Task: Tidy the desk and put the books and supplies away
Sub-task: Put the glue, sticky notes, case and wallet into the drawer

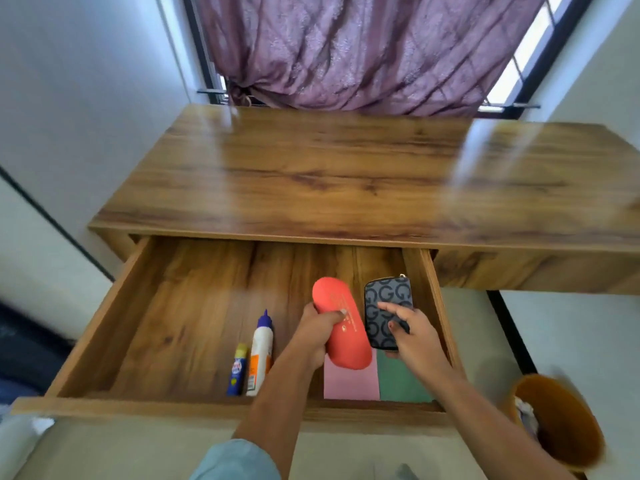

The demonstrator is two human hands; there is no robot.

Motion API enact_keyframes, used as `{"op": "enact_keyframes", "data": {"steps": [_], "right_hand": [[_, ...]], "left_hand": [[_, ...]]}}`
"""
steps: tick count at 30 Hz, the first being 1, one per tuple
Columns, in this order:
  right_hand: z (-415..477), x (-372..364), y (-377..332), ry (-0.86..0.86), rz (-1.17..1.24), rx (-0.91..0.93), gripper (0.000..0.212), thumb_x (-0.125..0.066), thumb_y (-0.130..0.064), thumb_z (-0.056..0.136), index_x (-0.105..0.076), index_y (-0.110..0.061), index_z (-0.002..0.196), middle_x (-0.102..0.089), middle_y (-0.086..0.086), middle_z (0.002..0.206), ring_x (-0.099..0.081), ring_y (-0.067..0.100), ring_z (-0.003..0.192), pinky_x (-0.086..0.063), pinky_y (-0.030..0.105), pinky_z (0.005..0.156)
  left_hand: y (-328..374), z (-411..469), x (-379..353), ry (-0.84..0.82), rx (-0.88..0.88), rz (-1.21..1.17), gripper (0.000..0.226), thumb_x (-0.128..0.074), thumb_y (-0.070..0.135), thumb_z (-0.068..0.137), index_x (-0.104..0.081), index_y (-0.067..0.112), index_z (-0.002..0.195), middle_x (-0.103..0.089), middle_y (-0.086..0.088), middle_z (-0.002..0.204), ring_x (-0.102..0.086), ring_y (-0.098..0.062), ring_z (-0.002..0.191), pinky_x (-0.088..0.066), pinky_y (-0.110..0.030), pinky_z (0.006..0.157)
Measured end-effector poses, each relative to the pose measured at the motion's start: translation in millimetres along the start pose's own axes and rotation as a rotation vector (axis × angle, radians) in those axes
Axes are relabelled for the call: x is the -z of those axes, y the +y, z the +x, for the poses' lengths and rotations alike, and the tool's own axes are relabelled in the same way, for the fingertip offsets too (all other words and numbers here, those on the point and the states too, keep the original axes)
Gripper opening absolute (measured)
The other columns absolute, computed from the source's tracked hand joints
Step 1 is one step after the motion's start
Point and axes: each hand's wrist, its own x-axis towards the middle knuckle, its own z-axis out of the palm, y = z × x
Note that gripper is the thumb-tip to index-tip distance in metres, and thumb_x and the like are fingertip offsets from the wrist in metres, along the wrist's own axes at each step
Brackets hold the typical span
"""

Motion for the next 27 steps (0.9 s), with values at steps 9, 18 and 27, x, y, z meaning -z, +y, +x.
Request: {"op": "enact_keyframes", "data": {"steps": [9, 18, 27], "right_hand": [[-30.0, 23.3, 17.2, 0.209, -0.152, -0.014, 0.041, -0.047, 0.001, 0.094, -0.059, -0.02, 0.127, -0.045, 0.007, 0.128, -0.048, 0.02, 0.119, -0.037, 0.018, 0.096], [-17.1, 21.3, 14.6, 0.138, -0.252, -0.038, 0.049, -0.046, -0.008, 0.096, -0.039, -0.018, 0.143, -0.035, -0.004, 0.132, -0.039, 0.01, 0.124, -0.025, -0.001, 0.096], [-1.6, 13.6, 14.4, 0.065, -0.549, 0.035, 0.074, -0.057, -0.019, 0.093, -0.011, -0.025, 0.151, -0.018, 0.008, 0.144, -0.053, 0.025, 0.114, -0.046, 0.032, 0.101]], "left_hand": [[-17.2, 28.8, -50.0, -0.099, -0.085, 0.202, 0.067, -0.051, 0.0, 0.093, -0.015, 0.029, 0.141, -0.042, 0.0, 0.124, -0.048, -0.025, 0.109, -0.048, -0.049, 0.088], [-29.2, 52.3, -95.5, 0.0, -0.142, 0.315, 0.05, -0.053, 0.001, 0.089, -0.036, 0.02, 0.133, -0.057, -0.009, 0.125, -0.056, -0.025, 0.109, -0.05, -0.045, 0.091], [-29.0, 50.5, -86.3, -0.058, -0.083, 0.31, 0.031, -0.048, -0.001, 0.092, -0.054, 0.018, 0.116, -0.061, -0.003, 0.115, -0.059, -0.023, 0.103, -0.057, -0.039, 0.076]]}}
